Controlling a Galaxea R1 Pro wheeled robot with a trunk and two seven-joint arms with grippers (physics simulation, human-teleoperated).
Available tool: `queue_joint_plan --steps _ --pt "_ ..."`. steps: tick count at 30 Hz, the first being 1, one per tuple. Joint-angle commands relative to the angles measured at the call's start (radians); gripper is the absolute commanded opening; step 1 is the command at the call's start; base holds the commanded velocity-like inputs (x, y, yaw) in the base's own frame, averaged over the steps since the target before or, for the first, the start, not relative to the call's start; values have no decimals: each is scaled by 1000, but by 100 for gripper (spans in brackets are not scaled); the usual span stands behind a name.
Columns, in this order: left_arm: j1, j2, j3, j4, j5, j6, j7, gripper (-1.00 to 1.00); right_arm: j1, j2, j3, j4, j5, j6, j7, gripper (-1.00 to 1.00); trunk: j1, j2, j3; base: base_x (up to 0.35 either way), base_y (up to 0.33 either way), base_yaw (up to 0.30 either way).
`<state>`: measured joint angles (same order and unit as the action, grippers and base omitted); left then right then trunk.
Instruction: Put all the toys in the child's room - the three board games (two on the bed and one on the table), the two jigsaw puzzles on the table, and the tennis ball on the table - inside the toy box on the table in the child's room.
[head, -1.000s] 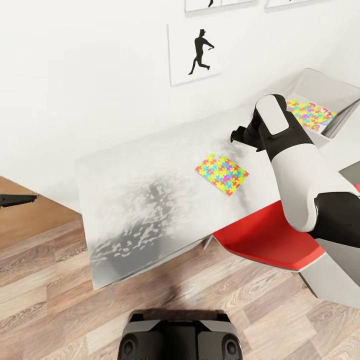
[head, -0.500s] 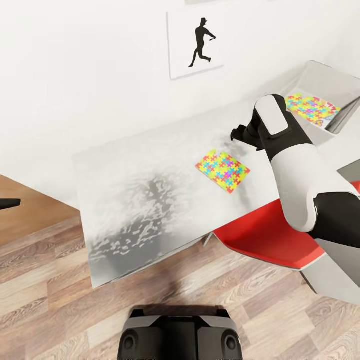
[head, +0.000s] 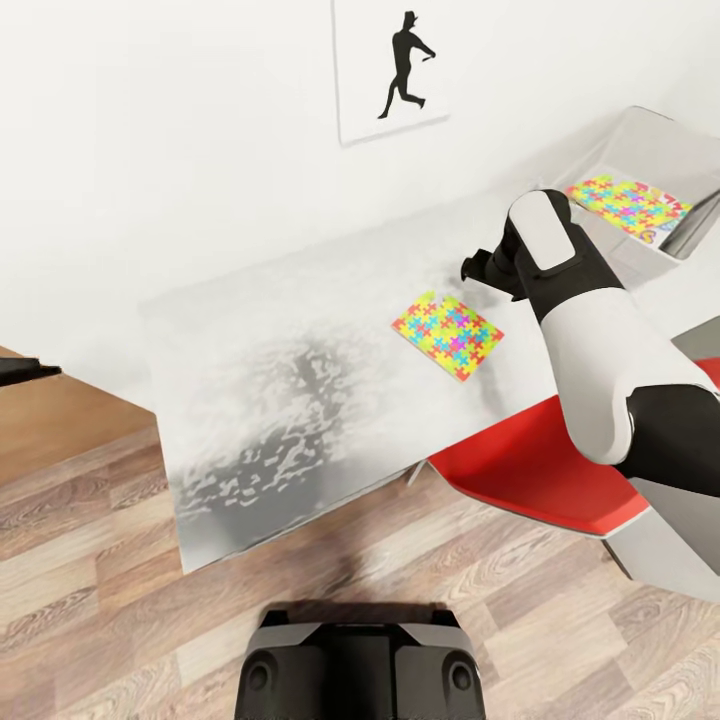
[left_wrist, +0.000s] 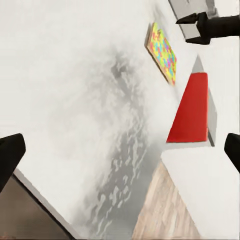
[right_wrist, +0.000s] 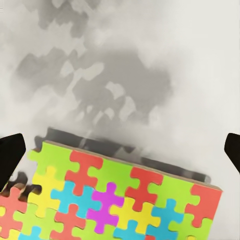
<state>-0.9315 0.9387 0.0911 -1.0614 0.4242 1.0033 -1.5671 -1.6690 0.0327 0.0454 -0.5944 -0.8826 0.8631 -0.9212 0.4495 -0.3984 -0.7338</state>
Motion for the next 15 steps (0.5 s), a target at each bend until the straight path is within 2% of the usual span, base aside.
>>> queue_joint_plan --steps 1,3,6,8,11,15 --pt "-2 1 -2 -39 17 19 -4 100 -1 0 5 -1 -10 2 -10 100 1 -2 -3 0 0 0" --pt "-8 1 -4 -177 81 39 -4 100 0 2 4 -1 -10 2 -10 100 1 -2 -6 39 0 0" --pt "-20 3 -4 -267 141 44 -4 100 0 6 3 -1 -10 2 -10 100 1 -2 -11 99 0 0" --pt "-29 2 -4 -315 204 44 -4 100 0 8 2 -1 -10 2 -10 100 1 -2 -14 125 0 0" --pt "-33 0 -4 -346 253 44 -4 100 0 11 2 -1 -10 2 -10 100 1 -2 -19 119 0 0" --pt "-34 -6 -5 -359 269 44 -4 100 0 11 2 -1 -10 2 -10 100 1 -2 -26 82 0 0"
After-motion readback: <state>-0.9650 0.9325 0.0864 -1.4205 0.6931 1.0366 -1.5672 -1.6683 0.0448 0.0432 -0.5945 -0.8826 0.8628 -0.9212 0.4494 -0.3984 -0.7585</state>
